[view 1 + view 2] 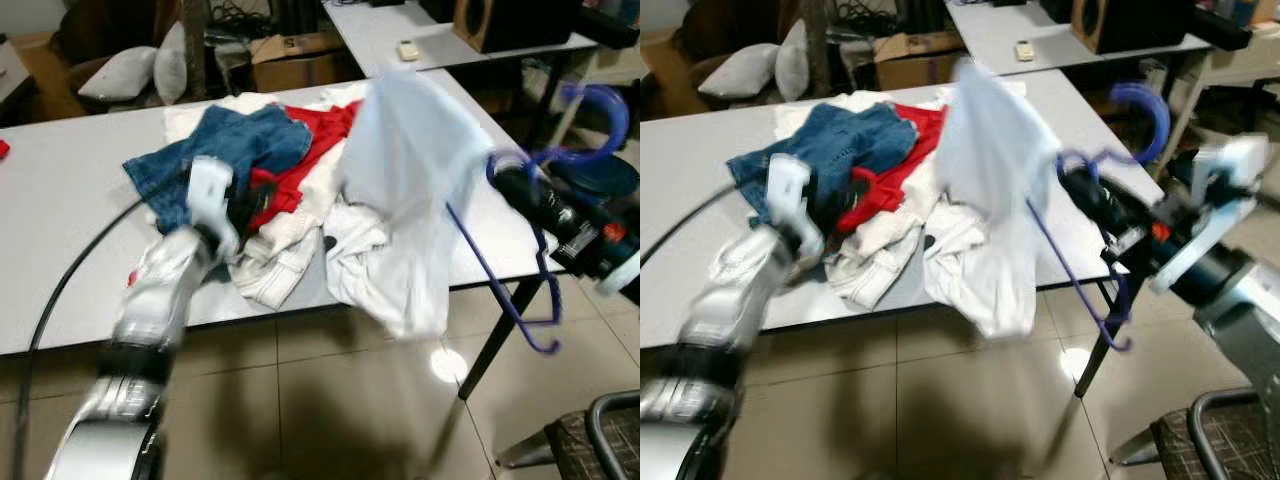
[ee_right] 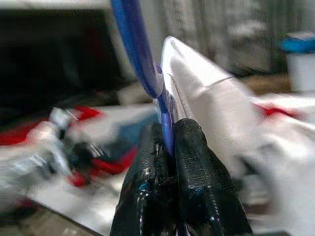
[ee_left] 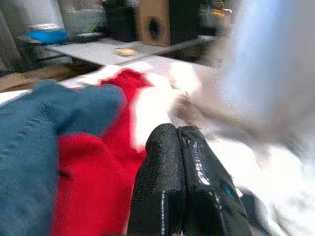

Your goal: Hang hanger

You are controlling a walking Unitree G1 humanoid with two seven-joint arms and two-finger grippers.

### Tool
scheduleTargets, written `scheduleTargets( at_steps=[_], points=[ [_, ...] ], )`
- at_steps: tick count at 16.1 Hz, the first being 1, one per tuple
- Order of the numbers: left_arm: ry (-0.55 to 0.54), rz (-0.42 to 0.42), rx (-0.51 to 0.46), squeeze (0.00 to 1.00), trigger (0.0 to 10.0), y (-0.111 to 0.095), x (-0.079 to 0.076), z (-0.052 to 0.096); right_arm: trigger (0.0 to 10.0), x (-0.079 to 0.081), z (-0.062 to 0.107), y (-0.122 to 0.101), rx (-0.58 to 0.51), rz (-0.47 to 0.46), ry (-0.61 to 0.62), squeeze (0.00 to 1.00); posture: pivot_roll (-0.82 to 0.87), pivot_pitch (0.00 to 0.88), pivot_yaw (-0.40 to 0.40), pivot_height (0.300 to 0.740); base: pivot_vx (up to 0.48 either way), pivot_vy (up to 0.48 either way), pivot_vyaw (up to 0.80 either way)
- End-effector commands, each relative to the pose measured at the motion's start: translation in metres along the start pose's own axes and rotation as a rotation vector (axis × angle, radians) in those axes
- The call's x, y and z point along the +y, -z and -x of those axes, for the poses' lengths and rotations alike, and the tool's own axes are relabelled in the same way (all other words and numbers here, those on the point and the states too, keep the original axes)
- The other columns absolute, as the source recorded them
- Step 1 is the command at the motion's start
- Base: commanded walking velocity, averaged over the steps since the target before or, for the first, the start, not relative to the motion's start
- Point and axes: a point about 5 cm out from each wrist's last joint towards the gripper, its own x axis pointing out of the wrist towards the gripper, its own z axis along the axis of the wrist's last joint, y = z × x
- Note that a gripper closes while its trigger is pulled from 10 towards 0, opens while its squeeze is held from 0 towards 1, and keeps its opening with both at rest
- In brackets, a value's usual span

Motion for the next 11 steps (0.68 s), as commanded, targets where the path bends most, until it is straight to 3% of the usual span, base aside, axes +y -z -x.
scheduleTargets(
  at_steps=[1, 3, 5, 7, 9, 11],
  points=[
    [0.137, -0.021, 0.0, 0.0, 10.0, -0.011, -0.018, 0.009, 10.0, 0.024, -0.005, -0.017, -0.073, 0.009, -0.189, 0.0, -0.13, 0.0, 0.107, 0.74, 0.0, 0.0, 0.0],
    [0.215, -0.007, 0.039, 0.0, 10.0, -0.009, -0.034, 0.023, 10.0, 0.039, -0.011, -0.024, -0.105, 0.005, -0.306, 0.0, -0.12, 0.0, 0.097, 0.74, 0.0, 0.0, 0.0],
    [0.264, 0.026, 0.077, 0.0, 10.0, -0.013, -0.06, 0.045, 10.0, 0.05, -0.035, -0.033, -0.176, -0.042, -0.373, 0.0, -0.1, 0.0, 0.085, 0.74, 0.0, 0.0, 0.0],
    [0.208, 0.06, 0.062, 0.0, 10.0, -0.016, -0.065, 0.049, 10.0, 0.056, -0.044, -0.025, -0.168, -0.087, -0.414, 0.0, -0.07, 0.0, 0.05, 0.74, 0.0, 0.0, 0.0],
    [0.171, 0.061, 0.066, 0.0, 10.0, -0.016, -0.069, 0.048, 10.0, 0.052, -0.048, -0.006, -0.101, -0.116, -0.361, 0.0, -0.06, 0.001, 0.044, 0.74, 0.0, 0.0, 0.0],
    [0.15, 0.069, 0.071, 0.0, 10.0, -0.017, -0.071, 0.048, 10.0, 0.052, -0.051, -0.004, -0.101, -0.137, -0.334, 0.0, -0.05, 0.001, 0.048, 0.74, 0.0, 0.0, 0.0]
  ],
)
